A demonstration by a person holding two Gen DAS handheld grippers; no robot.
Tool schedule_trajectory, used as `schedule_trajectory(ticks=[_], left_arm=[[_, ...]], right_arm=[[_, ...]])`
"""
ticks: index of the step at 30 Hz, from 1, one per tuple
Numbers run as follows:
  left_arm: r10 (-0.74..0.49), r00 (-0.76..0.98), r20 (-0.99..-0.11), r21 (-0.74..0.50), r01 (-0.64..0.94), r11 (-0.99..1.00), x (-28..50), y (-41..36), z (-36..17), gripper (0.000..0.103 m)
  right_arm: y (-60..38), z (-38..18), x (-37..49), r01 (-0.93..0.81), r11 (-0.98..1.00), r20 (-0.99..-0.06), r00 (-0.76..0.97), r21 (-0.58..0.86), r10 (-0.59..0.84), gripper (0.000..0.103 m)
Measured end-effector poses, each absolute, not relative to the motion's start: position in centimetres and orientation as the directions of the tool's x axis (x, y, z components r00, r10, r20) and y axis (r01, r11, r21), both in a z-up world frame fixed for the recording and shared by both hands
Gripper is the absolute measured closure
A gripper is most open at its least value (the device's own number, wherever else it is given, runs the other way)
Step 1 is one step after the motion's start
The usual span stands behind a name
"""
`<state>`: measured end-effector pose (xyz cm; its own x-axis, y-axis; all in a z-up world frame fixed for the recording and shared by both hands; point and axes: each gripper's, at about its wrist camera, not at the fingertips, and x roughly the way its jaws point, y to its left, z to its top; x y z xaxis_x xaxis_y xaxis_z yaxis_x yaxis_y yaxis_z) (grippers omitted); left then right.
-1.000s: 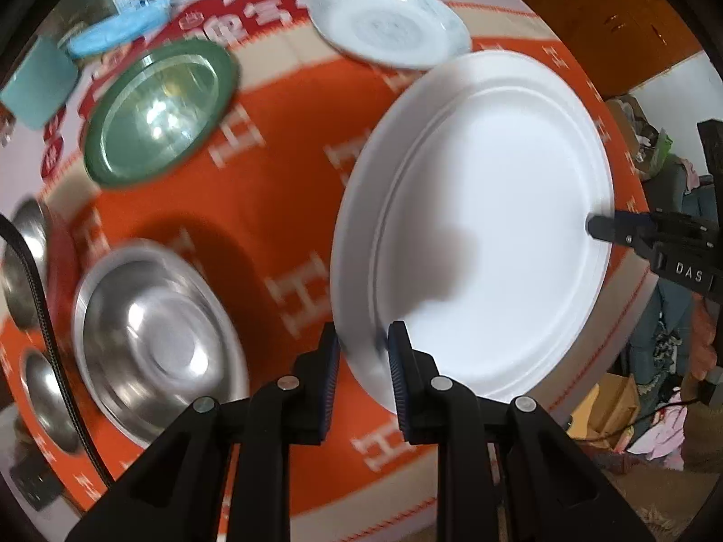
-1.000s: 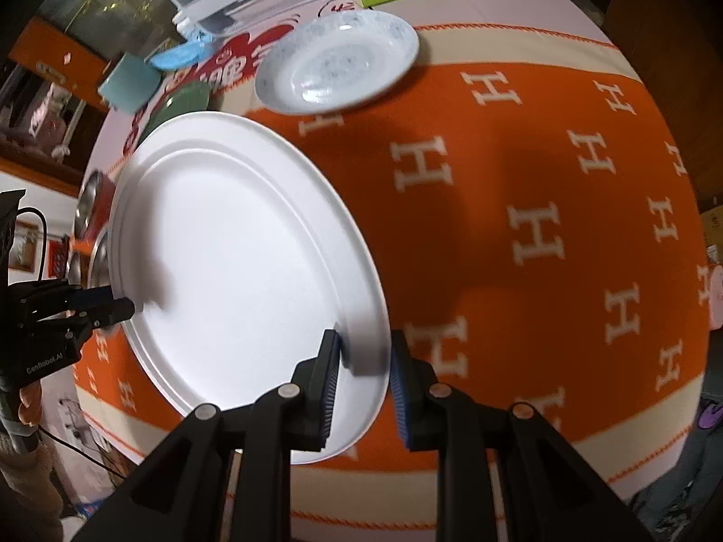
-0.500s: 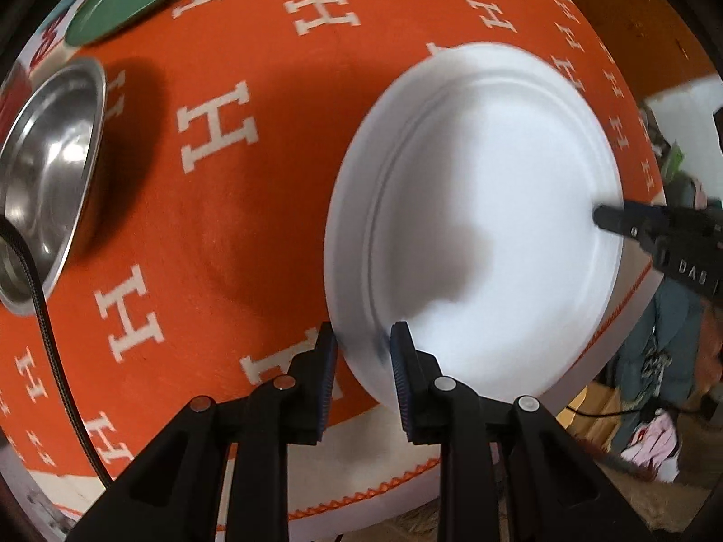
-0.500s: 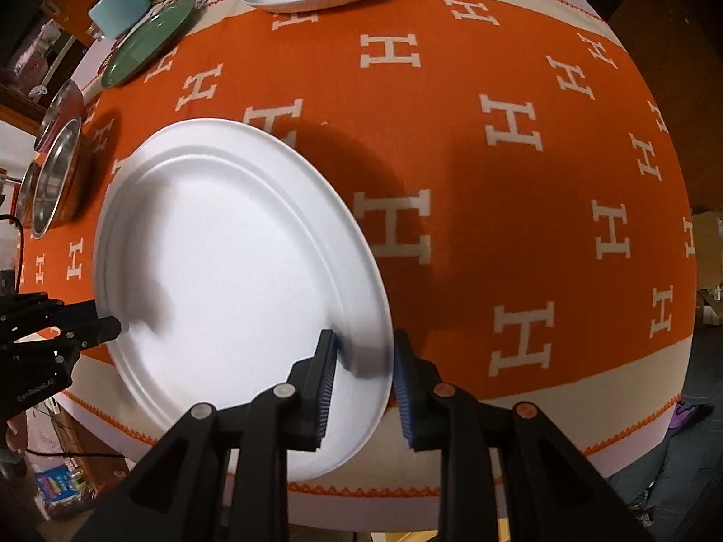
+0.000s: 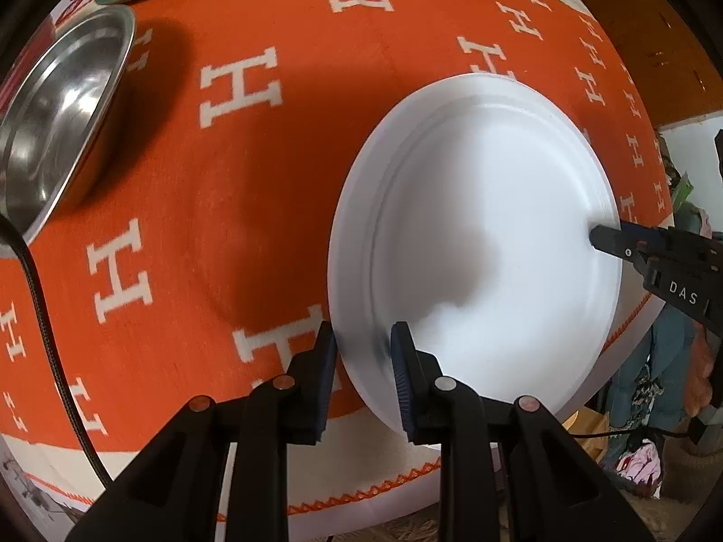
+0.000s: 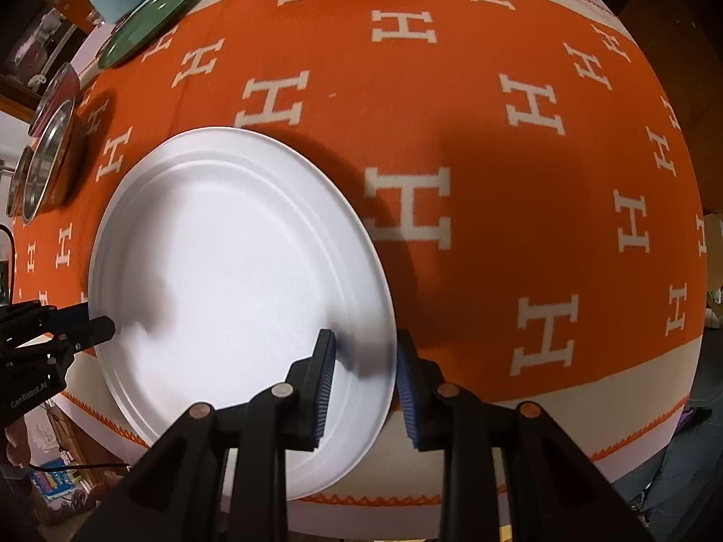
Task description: Organize plates and bowls
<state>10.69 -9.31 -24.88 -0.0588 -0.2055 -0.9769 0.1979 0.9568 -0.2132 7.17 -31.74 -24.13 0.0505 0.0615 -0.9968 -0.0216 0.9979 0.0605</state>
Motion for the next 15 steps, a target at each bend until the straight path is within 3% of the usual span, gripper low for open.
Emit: schedule_trajectory(ticks=[9, 11, 13, 15], left_arm=[[-0.210, -0.051, -0.976, -0.215, 0.172, 0.961, 10.1, -8.9, -25.1, 0.080], [-0.210, -0.047, -0.977, -0.215, 0.168, 0.962, 9.9, -8.7, -25.0, 0.069], [-0.204, -0.020, -0.979, -0.205, 0.171, 0.964, 9.6, -8.5, -24.7, 0.048], [-0.189, 0.007, -0.982, -0.184, 0.183, 0.966, 9.4, -8.6, -24.2, 0.038]], right_arm=[[-31.2, -24.5, 8.4, -0.014, 0.998, -0.997, 0.055, 0.054, 0.055, 0.074], [-31.5, -24.7, 8.3, 0.006, 0.997, -0.996, 0.057, 0.072, 0.072, 0.071], [-31.7, -24.9, 8.3, 0.022, 0.996, -0.994, 0.058, 0.091, 0.090, 0.068], [-31.6, -24.9, 8.1, 0.015, 0.996, -0.994, 0.066, 0.088, 0.087, 0.066]])
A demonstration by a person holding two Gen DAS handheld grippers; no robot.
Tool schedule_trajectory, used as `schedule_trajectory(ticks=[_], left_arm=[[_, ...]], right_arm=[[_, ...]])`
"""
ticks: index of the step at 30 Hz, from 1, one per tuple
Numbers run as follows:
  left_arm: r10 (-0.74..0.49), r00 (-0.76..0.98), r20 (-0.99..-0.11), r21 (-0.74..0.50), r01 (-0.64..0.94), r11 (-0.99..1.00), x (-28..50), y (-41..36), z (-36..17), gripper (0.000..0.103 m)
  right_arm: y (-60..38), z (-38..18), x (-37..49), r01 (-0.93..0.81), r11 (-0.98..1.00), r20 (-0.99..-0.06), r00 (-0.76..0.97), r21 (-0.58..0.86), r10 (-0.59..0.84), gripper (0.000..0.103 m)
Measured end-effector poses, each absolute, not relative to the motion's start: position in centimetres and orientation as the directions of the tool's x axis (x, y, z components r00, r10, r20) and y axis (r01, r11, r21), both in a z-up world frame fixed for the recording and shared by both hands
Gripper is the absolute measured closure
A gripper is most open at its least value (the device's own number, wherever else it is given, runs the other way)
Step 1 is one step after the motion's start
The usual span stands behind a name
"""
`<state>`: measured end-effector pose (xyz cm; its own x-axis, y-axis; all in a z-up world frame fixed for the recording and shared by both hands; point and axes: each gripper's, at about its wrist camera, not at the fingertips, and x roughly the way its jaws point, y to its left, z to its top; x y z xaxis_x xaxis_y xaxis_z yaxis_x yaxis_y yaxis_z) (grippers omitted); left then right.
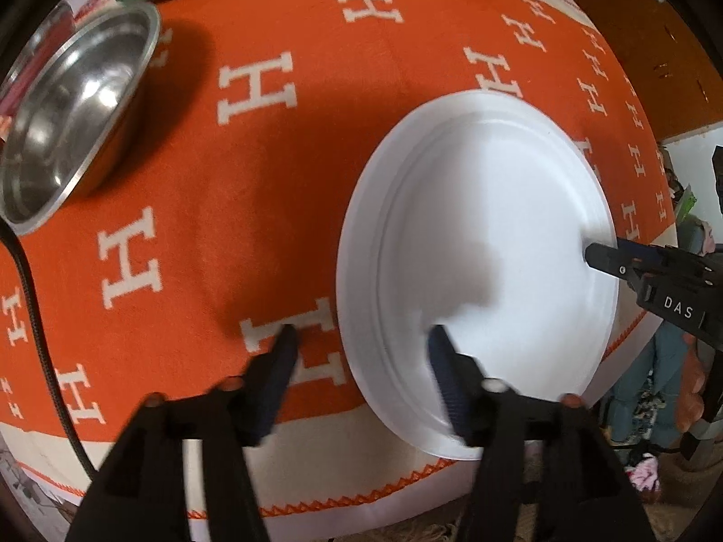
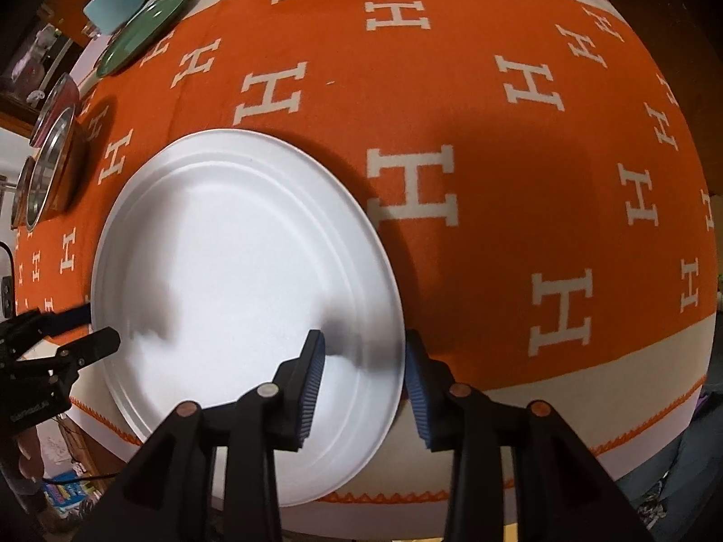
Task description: Organize plates and bowls
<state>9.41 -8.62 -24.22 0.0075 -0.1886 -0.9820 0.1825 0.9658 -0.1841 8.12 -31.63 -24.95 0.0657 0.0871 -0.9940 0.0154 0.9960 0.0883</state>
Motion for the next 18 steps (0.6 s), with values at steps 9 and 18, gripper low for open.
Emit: schedule_trajectory(ticks=[9, 18], left_arm=[[-0.175, 0.057, -0.983, -0.164, 0.160, 0.973, 9.1, -8.2, -22.7, 0.029], [-0.151, 0.090, -0.984, -0.133, 0.178, 0.975, 7.9, -7.6, -21.4, 0.026]], right_arm=[[-30.8, -23.6, 7.3, -0.024, 1.000, -0.992, 0.128, 0.004, 0.007, 0.059], [-30.1, -21.3, 5.8, -0.017, 1.000, -0.986, 0.166, 0.008, 0.011, 0.059]])
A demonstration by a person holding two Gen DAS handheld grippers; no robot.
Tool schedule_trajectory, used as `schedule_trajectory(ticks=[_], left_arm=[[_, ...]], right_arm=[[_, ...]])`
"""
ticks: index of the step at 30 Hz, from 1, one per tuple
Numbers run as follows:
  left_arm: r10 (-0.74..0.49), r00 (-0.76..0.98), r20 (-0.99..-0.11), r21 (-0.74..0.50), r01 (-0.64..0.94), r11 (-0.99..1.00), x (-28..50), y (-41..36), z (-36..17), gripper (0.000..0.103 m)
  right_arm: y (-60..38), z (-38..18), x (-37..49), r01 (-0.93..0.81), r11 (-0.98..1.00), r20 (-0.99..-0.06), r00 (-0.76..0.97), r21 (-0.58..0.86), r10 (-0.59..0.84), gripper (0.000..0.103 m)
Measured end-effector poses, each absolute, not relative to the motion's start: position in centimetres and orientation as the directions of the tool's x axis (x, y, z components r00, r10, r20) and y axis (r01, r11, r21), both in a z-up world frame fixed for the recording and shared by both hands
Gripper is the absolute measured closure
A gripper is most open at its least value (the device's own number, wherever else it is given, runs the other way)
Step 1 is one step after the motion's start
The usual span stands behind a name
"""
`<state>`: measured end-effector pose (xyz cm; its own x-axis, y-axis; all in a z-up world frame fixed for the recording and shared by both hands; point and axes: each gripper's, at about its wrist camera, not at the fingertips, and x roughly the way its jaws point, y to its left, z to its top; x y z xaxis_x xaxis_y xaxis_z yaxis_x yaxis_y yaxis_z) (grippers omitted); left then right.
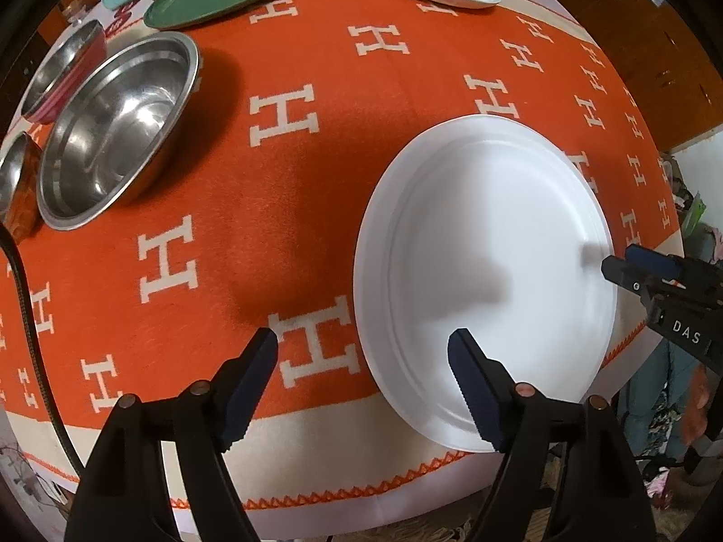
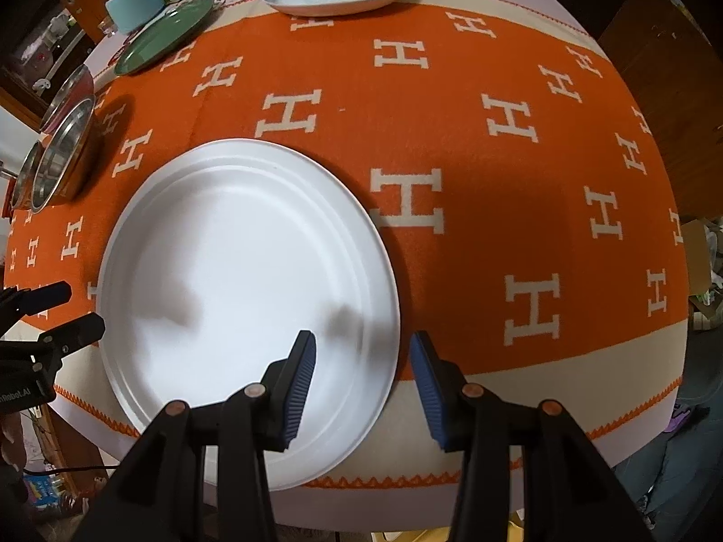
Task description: Organize plates and bowls
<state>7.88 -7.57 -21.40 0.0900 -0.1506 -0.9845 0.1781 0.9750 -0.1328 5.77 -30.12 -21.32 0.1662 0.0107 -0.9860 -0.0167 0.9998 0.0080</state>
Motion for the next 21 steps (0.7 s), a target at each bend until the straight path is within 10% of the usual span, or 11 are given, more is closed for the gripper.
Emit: schedule_trajectory(ticks=[21], left_arm=[[-0.140, 0.368, -0.919, -0.037, 0.272, 0.962, 6.3, -9.7, -12.6, 0.027]], right_arm=[[-27.1, -14.7, 3.5, -0.111, 0.990, -0.919, 0.376, 0.084, 0.120, 0.059]])
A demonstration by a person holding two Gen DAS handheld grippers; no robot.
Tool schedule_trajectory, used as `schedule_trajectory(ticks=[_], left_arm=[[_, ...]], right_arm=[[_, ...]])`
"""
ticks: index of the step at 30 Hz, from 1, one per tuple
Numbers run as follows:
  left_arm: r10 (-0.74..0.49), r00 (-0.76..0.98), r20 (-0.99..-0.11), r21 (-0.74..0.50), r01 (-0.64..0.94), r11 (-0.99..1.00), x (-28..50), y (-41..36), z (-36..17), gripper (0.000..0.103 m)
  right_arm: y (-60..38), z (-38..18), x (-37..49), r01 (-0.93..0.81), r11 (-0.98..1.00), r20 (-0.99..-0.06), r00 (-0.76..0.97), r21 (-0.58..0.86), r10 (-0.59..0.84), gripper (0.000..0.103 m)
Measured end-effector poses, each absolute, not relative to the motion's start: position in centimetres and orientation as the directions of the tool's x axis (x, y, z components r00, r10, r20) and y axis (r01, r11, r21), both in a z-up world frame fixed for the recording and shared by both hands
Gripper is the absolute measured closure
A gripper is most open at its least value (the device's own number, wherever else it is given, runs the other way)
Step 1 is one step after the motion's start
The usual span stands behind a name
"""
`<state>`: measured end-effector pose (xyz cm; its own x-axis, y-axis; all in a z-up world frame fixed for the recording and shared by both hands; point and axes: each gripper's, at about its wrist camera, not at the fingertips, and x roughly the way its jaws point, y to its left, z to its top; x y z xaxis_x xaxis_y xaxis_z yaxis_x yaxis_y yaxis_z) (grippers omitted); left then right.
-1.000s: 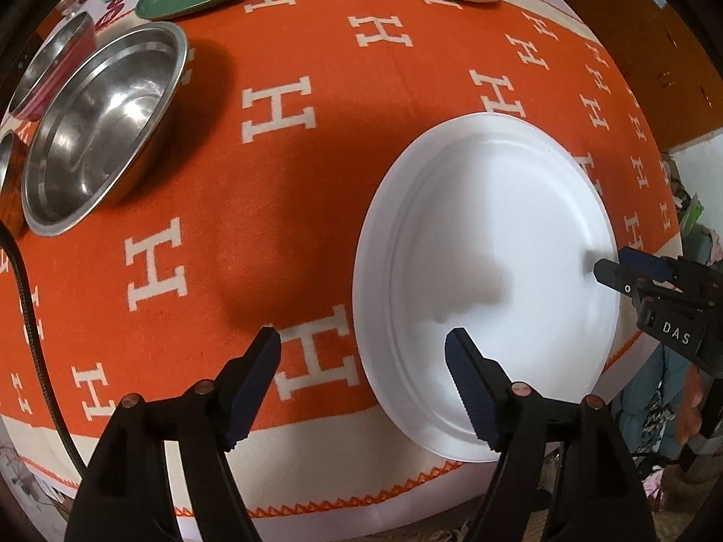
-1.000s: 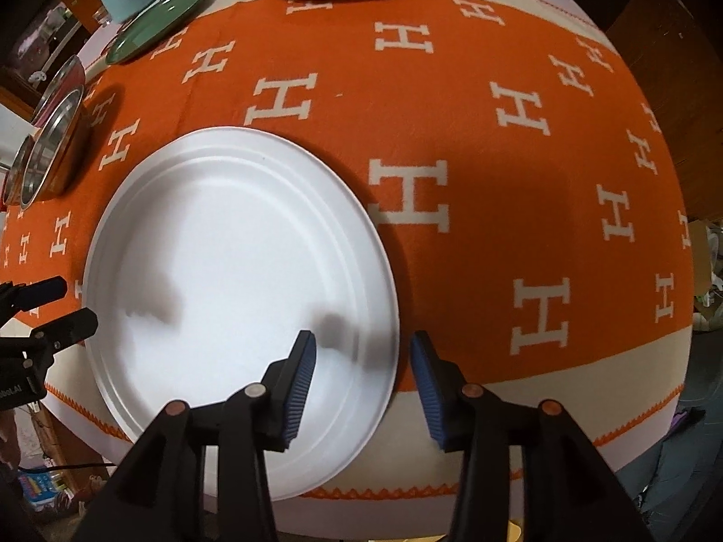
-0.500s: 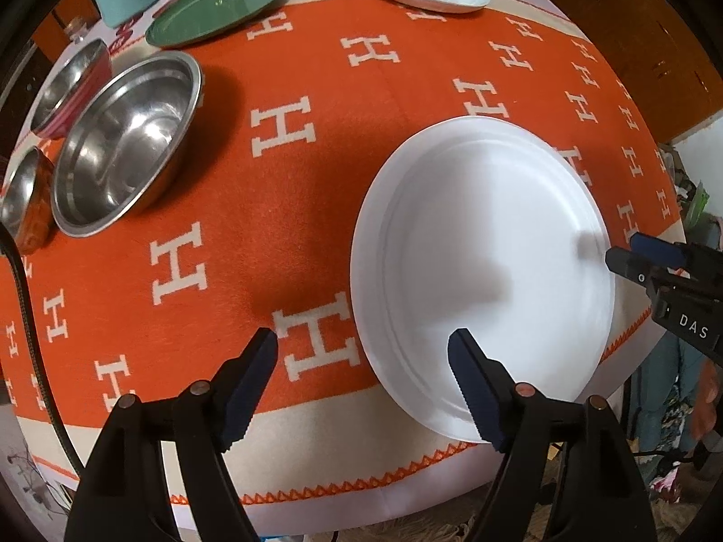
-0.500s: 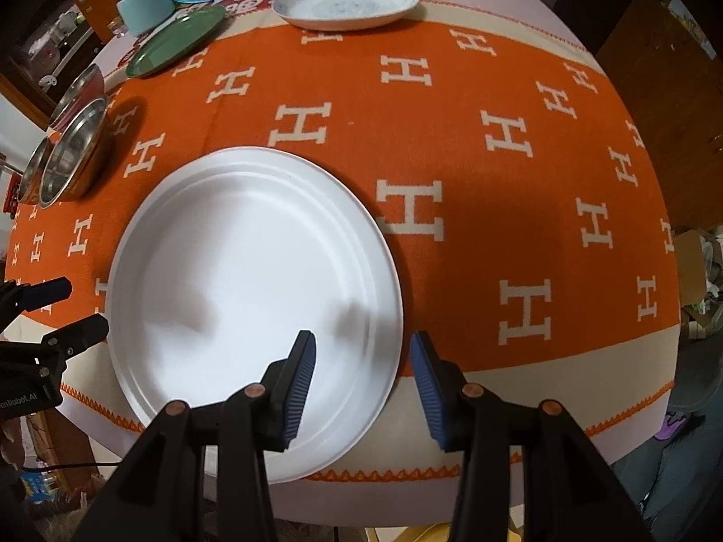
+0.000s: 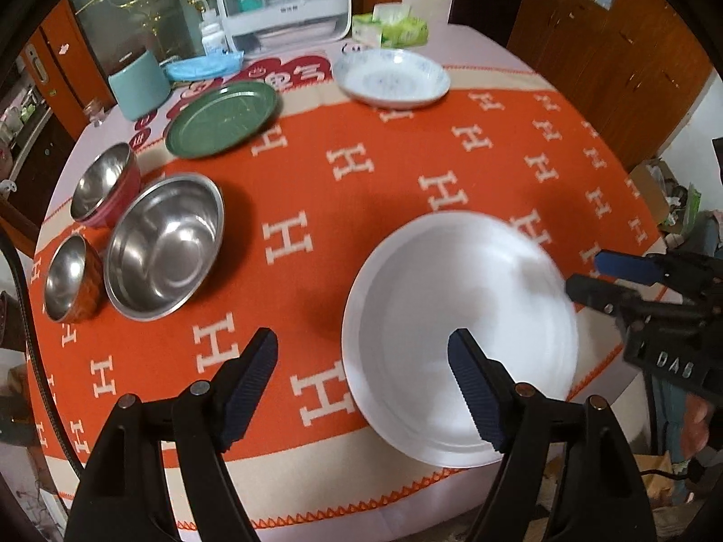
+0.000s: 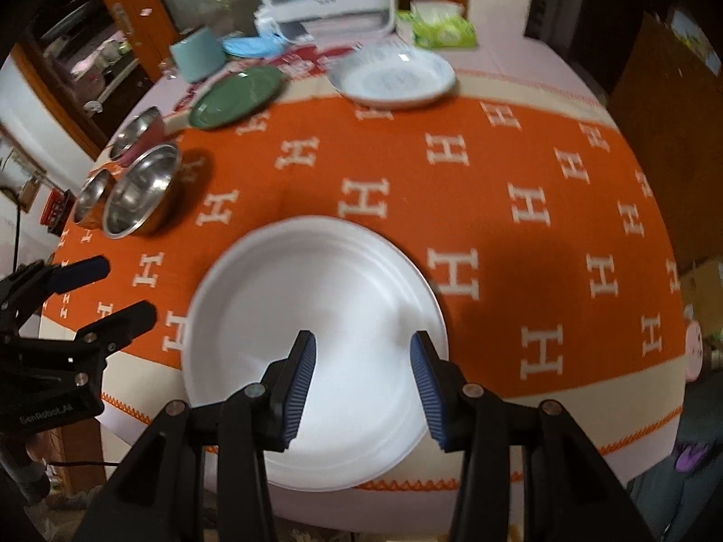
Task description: Organize plates and bowls
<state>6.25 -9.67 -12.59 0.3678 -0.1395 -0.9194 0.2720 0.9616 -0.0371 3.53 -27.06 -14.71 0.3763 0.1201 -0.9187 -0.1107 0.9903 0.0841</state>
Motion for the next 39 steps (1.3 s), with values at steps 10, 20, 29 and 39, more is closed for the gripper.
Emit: schedule_trajectory(ticks=[10, 20, 29, 39], left_arm=[[-0.136, 0.402, -0.905, -0.035, 0.249, 0.968, 7.7, -7.8, -8.6, 0.026], [-0.058, 0.460, -0.886, 0.069, 0.255, 0.965, 10.0, -6.7, -6.7, 0.021], [0.039, 0.533, -0.845, 0.178, 0.212, 0.961, 15.6, -3.2, -3.0, 0.021], [0.152, 0.584, -0.798, 0.289, 0.149, 0.946, 24.4, 1.7, -1.1, 0.021]], right_arm=[[-25.2, -10.5, 5.0, -0.203, 0.952, -0.881, 0.374, 0.227, 0.290, 0.045], [-21.9, -6.7, 7.8, -0.264, 0.960, -0.867, 0.452, 0.093, 0.208, 0.044], [-19.4, -3.7, 13.1, -0.274, 0.958, -0.852, 0.479, 0.085, 0.213, 0.044], [-17.0, -0.3, 21.0, -0.218, 0.974, -0.820, 0.545, 0.060, 0.172, 0.044]])
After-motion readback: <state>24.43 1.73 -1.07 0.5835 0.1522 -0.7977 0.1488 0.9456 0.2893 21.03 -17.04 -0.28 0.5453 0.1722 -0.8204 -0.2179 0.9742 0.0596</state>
